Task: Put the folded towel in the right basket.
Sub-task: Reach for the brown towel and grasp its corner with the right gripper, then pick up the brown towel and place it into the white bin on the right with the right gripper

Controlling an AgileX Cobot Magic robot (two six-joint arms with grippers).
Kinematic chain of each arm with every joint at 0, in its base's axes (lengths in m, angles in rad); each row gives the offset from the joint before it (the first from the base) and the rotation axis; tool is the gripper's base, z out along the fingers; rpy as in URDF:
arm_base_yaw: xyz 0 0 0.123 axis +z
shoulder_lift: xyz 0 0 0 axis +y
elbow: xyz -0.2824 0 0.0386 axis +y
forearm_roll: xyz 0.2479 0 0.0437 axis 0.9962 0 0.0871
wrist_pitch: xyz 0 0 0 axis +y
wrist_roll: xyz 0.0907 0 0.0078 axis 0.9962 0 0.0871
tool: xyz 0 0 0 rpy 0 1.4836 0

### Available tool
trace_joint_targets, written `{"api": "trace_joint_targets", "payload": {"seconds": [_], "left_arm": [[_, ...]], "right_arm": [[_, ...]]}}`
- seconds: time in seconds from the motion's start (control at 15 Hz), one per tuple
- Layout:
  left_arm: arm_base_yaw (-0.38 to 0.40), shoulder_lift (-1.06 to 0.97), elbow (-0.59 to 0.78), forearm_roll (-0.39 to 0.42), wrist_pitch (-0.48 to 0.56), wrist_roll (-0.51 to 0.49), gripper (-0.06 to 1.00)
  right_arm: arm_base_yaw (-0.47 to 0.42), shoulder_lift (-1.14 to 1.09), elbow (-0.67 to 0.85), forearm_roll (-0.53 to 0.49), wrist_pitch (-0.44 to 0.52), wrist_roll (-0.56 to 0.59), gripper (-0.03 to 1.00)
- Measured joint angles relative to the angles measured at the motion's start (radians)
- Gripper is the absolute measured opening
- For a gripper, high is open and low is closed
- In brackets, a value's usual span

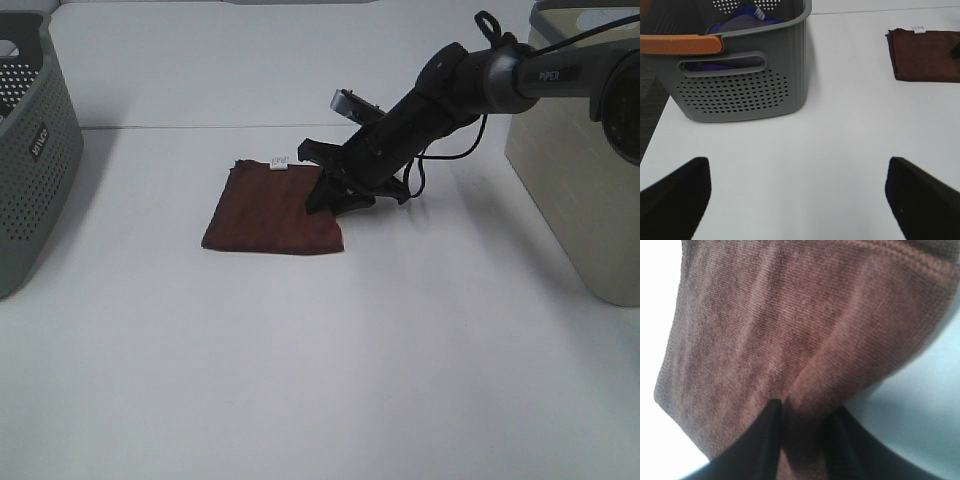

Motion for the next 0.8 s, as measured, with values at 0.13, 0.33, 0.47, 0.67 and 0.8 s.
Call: {"api": "trace_joint_targets", "payload": {"seconds": [0.13, 0.33, 0.47, 0.67, 0.8], "left_arm": [[0.000, 0.000, 0.000, 0.000, 0.000, 0.000, 0.88], [0.000, 0.000, 0.000, 0.000, 0.000, 0.000, 0.88], [0.000, 0.000, 0.000, 0.000, 0.000, 0.000, 0.88], [0.000, 0.000, 0.000, 0.000, 0.000, 0.000, 0.88], [0.000, 0.000, 0.000, 0.000, 0.000, 0.000, 0.88]], "right_arm": [[0.001, 0.002, 0.000, 0.006, -0.002, 0.000, 0.07], [0.001, 0.002, 0.000, 0.009, -0.001, 0.009, 0.05], [0.001, -0.003, 0.000, 0.000, 0.025, 0.011, 0.05], [0.001, -0.102, 0.000, -0.129, 0.128, 0.013, 0.05], [0.001, -0.167, 0.000, -0.187, 0.185, 0.013, 0.05]]}}
